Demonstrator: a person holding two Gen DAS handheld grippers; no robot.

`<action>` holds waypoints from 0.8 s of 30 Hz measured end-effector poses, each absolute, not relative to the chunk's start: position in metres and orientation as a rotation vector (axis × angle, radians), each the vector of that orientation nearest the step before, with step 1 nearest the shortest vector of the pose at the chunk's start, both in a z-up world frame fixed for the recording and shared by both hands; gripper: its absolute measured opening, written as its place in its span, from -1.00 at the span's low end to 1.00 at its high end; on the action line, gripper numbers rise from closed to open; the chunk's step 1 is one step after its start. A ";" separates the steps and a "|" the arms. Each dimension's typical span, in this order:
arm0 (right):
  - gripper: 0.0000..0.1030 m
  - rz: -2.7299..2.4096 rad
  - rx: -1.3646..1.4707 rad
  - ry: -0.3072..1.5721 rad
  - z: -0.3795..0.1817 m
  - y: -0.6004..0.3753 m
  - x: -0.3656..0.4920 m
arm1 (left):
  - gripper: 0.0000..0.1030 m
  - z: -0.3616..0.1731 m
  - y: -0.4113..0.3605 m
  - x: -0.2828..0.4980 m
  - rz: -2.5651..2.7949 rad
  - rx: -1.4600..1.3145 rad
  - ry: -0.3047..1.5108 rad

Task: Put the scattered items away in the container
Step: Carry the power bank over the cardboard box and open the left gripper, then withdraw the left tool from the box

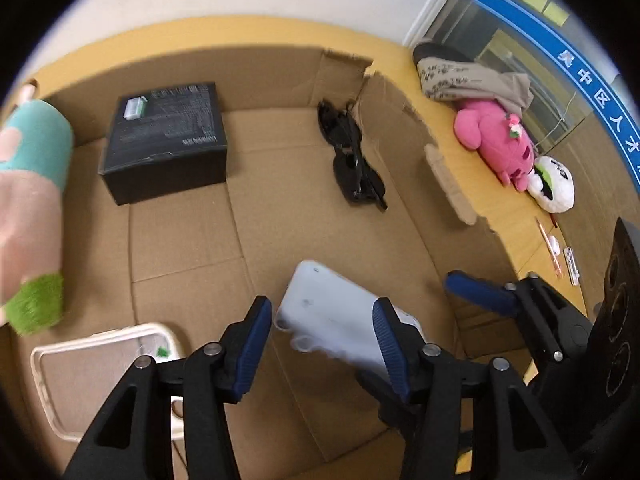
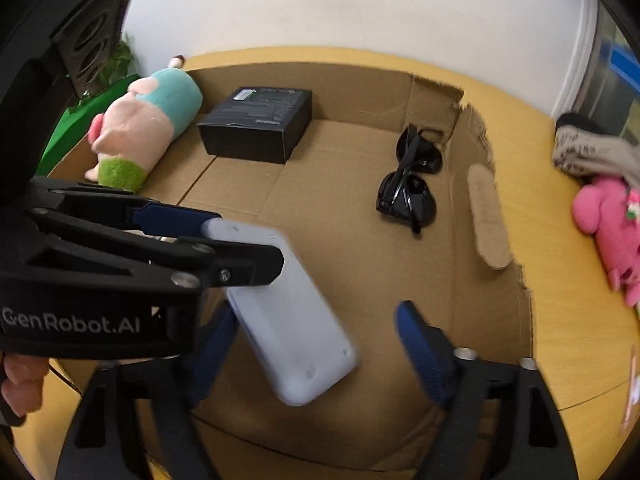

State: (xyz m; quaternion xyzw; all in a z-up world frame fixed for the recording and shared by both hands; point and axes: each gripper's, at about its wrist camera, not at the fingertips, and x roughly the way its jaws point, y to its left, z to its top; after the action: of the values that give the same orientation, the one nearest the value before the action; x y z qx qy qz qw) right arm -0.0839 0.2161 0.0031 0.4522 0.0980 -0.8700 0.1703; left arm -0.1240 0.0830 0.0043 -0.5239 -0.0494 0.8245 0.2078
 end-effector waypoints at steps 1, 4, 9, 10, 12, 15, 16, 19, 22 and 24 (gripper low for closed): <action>0.87 -2.483 1.264 0.279 0.006 0.218 -0.081 | 0.01 0.011 0.080 -0.118 2.326 -1.427 -0.129; 0.91 -2.514 1.208 0.246 0.019 0.223 -0.068 | 0.20 0.036 0.064 -0.089 2.416 -1.295 -0.128; 0.99 -2.583 1.082 0.130 0.042 0.232 -0.036 | 0.29 0.069 0.016 -0.033 2.610 -1.089 -0.072; 0.99 -2.593 1.050 0.109 0.045 0.231 -0.031 | 0.37 0.073 0.004 -0.023 2.653 -1.068 -0.074; 0.99 -2.625 0.958 0.088 0.048 0.227 -0.020 | 0.45 0.083 -0.024 -0.004 2.746 -1.026 -0.113; 0.99 -2.691 0.825 0.094 0.044 0.222 -0.005 | 0.55 0.095 -0.063 0.024 2.850 -0.947 -0.126; 0.99 -2.687 0.818 0.084 0.039 0.219 -0.003 | 0.56 0.097 -0.071 0.029 2.875 -0.935 -0.110; 0.99 -2.684 0.838 0.101 0.024 0.209 -0.002 | 0.57 0.082 -0.084 0.040 2.907 -0.936 -0.064; 0.99 -2.732 0.775 0.066 0.014 0.210 0.002 | 0.57 0.047 -0.081 0.041 2.876 -0.947 -0.048; 0.99 -2.774 0.727 0.074 0.012 0.209 0.006 | 0.57 0.022 -0.071 0.035 2.895 -0.973 -0.008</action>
State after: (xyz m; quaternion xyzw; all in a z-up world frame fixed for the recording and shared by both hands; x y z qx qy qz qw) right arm 0.0055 0.2092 0.0124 0.2512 0.0254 -0.9580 0.1362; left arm 0.0345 -0.0715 0.0216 -0.3182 -0.0025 0.9470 0.0439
